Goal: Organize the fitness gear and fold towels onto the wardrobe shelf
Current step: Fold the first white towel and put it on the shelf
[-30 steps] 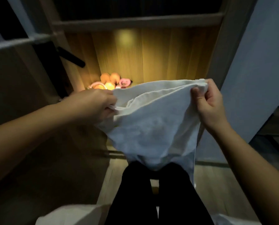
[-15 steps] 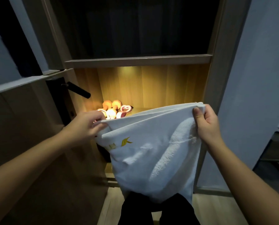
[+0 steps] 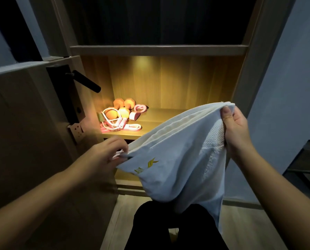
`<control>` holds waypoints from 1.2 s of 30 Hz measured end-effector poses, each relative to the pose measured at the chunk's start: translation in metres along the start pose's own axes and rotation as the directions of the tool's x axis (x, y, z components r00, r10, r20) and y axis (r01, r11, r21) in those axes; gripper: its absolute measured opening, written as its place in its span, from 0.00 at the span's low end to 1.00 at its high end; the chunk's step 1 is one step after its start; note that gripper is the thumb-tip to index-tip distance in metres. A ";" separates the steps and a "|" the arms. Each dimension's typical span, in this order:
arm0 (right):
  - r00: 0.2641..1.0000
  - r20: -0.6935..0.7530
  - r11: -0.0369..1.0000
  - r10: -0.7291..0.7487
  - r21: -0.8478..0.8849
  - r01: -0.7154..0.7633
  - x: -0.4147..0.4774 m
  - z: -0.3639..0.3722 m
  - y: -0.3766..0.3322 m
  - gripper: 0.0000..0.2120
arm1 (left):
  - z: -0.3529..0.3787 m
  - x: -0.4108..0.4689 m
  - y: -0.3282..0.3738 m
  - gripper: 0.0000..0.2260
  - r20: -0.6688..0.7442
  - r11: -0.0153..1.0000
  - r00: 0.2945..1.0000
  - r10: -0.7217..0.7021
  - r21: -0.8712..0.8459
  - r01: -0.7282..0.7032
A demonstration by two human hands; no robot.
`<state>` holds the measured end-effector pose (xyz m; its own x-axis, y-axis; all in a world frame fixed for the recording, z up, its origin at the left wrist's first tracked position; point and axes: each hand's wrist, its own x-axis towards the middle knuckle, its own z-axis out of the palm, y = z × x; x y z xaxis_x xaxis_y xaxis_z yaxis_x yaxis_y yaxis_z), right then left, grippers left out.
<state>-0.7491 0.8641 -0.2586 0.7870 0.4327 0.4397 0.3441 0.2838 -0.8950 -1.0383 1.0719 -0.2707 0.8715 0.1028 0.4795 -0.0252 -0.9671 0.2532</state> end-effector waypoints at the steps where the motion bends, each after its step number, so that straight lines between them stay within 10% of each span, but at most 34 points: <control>1: 1.000 0.003 1.000 0.000 -0.001 0.000 0.000 0.000 -0.001 0.09 | 0.004 0.000 -0.001 0.10 -0.021 1.000 1.000 -0.003 0.005 0.004; 16: 0.999 0.037 0.999 -0.029 -0.029 0.030 0.001 0.000 -0.013 0.17 | 0.037 -0.004 -0.021 0.19 -0.161 0.995 0.984 0.073 0.081 -0.060; 29: 0.998 0.054 0.999 -0.021 -0.025 0.022 0.002 -0.005 -0.013 0.16 | 0.052 -0.006 -0.044 0.17 0.036 0.989 0.999 -0.040 0.143 0.035; 36: 1.000 0.005 1.000 0.000 -0.002 0.000 0.007 -0.013 -0.013 0.16 | 0.064 0.010 -0.025 0.15 -0.150 0.990 0.987 0.052 0.141 -0.031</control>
<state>-0.7412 0.8523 -0.2453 0.7844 0.4370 0.4402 0.3452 0.2820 -0.8952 -0.9976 1.0825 -0.3255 0.7853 0.0859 0.6131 0.0171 -0.9930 0.1172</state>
